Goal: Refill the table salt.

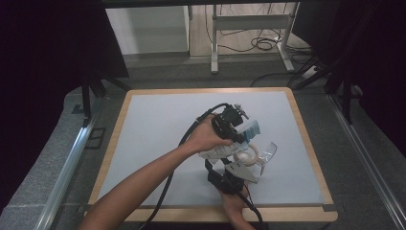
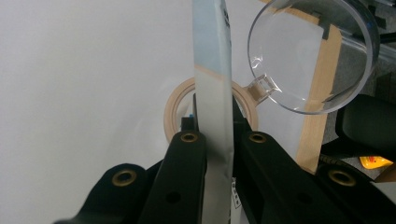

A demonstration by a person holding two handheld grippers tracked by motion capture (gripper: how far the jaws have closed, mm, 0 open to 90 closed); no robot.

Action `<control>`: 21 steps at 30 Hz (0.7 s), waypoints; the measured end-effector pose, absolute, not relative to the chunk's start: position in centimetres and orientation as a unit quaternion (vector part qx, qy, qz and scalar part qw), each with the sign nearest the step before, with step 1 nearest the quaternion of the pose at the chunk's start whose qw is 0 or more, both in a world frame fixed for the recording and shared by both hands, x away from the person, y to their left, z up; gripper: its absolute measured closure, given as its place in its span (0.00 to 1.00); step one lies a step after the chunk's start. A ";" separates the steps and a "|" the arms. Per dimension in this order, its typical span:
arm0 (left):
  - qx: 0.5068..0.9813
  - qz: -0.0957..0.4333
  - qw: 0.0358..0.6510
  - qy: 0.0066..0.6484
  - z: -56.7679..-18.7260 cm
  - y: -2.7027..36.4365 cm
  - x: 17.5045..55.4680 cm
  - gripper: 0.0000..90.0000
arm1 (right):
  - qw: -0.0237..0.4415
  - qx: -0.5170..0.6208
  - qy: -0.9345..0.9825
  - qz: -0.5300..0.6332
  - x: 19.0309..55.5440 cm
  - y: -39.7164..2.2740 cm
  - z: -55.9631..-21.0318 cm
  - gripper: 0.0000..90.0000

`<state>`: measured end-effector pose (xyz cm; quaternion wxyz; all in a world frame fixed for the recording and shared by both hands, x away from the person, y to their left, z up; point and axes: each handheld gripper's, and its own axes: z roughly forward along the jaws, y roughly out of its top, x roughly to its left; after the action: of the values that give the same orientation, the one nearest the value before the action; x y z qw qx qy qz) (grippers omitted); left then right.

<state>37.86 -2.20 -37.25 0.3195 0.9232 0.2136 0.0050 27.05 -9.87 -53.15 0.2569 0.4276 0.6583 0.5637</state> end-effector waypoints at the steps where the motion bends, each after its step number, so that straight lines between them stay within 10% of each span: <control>1: 0.922 0.004 0.322 0.215 -37.3 -2.1 37.9 1.00 | 0.258 0.425 0.661 0.562 27.0 -9.9 -53.2 0.45; 21: 0.900 0.009 0.372 0.228 -37.3 0.1 37.7 1.00 | 0.248 0.422 0.676 0.550 26.1 -11.3 -53.5 0.41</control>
<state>37.72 0.10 -37.28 0.3723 0.8996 0.2279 0.0092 26.10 -11.30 -53.47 0.2482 0.4216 0.6764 0.5505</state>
